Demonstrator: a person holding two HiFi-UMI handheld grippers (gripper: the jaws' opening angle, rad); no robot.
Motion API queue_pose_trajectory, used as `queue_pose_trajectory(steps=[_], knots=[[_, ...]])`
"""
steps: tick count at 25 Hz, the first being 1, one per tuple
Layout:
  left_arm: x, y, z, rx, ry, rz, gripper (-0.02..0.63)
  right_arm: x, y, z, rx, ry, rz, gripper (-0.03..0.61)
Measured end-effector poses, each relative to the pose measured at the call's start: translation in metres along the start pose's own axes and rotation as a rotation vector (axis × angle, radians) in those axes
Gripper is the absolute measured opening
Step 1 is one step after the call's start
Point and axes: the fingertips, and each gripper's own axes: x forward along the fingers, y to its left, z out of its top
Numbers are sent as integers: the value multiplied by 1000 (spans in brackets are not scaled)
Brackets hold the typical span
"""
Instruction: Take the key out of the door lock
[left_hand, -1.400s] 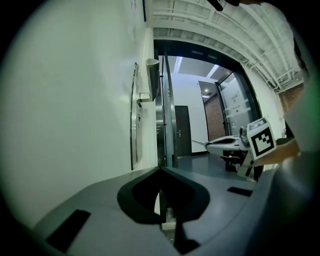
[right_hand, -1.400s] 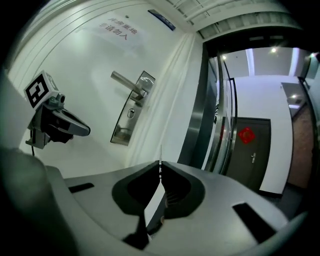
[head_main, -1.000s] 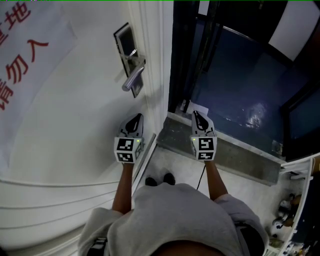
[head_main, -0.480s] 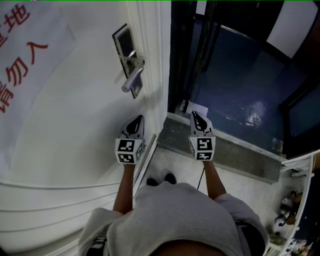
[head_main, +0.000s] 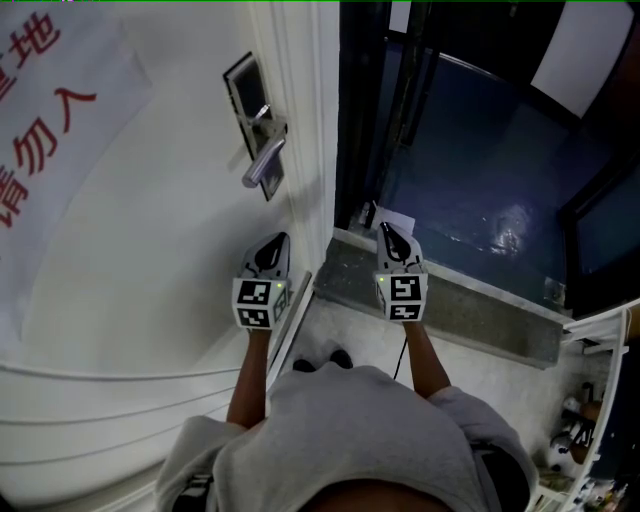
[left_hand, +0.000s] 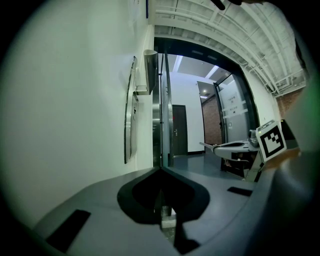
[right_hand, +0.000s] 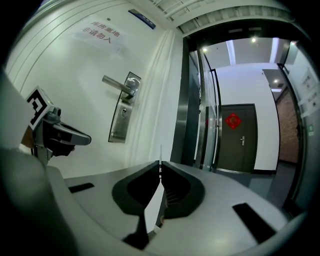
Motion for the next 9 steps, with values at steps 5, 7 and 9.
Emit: queue_pose_trajectory(steps=[5, 7, 9], knots=[[1, 1, -1, 1, 0, 1, 18, 3, 2, 0, -2, 1, 2, 31], [2, 2, 0, 1, -4, 1, 18, 3, 2, 1, -3, 2, 4, 31], [2, 2, 1, 0, -6, -1, 18, 4, 3, 0, -4, 4, 5, 31]])
